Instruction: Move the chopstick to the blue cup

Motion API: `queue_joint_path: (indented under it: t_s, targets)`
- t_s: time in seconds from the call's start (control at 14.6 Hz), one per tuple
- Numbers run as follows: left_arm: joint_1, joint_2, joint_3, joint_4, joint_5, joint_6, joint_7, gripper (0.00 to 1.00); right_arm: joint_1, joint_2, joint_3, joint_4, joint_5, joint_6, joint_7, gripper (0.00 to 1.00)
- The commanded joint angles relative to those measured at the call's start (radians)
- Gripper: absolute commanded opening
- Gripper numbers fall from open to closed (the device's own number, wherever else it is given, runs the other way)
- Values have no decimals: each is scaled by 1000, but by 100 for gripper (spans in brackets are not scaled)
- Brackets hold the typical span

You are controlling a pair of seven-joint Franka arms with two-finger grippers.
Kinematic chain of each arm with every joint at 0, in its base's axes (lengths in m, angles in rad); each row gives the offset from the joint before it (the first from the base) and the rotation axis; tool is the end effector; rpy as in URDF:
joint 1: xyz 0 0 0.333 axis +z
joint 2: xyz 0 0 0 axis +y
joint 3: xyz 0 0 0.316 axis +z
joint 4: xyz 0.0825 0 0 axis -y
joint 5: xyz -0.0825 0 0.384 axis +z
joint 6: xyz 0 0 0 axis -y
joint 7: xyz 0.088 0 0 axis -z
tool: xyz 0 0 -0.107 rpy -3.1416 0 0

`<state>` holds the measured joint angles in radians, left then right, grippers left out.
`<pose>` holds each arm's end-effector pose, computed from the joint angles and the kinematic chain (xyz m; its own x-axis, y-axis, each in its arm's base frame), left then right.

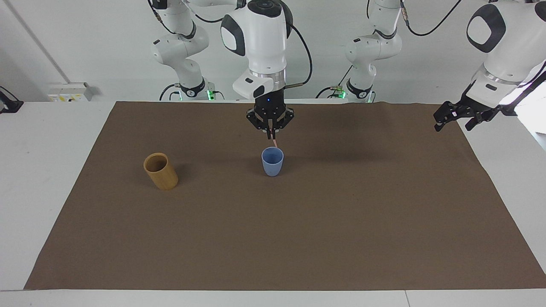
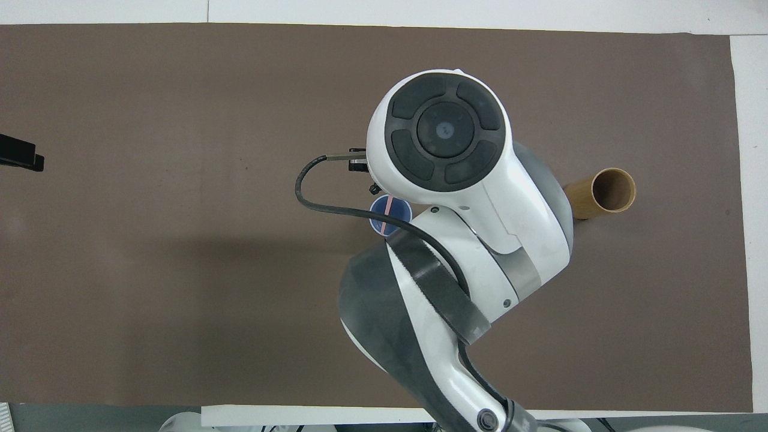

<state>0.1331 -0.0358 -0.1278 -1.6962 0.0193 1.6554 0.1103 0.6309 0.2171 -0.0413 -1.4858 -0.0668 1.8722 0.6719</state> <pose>0.5485 0.0037 0.5920 0.9943 -0.1063 -0.0079 -0.1064 -0.9941 -0.0230 0.5374 0.3566 0.5647 0.9816 -0.0691 0.1781 -0.0619 -0.9970 -0.0457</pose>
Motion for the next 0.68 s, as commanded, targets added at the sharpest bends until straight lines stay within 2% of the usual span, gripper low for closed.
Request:
queue_joint_path:
  t_s: [0.0,0.21,0.34,0.48,0.62]
  targets:
    - [2,-16,-1,-17,21,6,-1,99,-7,-27,3,-48,-21,31,0,0]
    - [0,-29,-1,-16,11,-25,3,99,-7,-48,3,-117,-39,117,0,0]
    - [-10,-33,-9,-8,10,-40,8,99,-7,-53,3,-131,-68,131,-3,1]
    - [-17,-44,-12,-11,8,-52,0,99,-7,-64,3,-152,-71,125,-6,11]
    - [-18,-45,-15,-16,8,-54,0,99,-14,-73,3,-178,-70,128,-9,39]
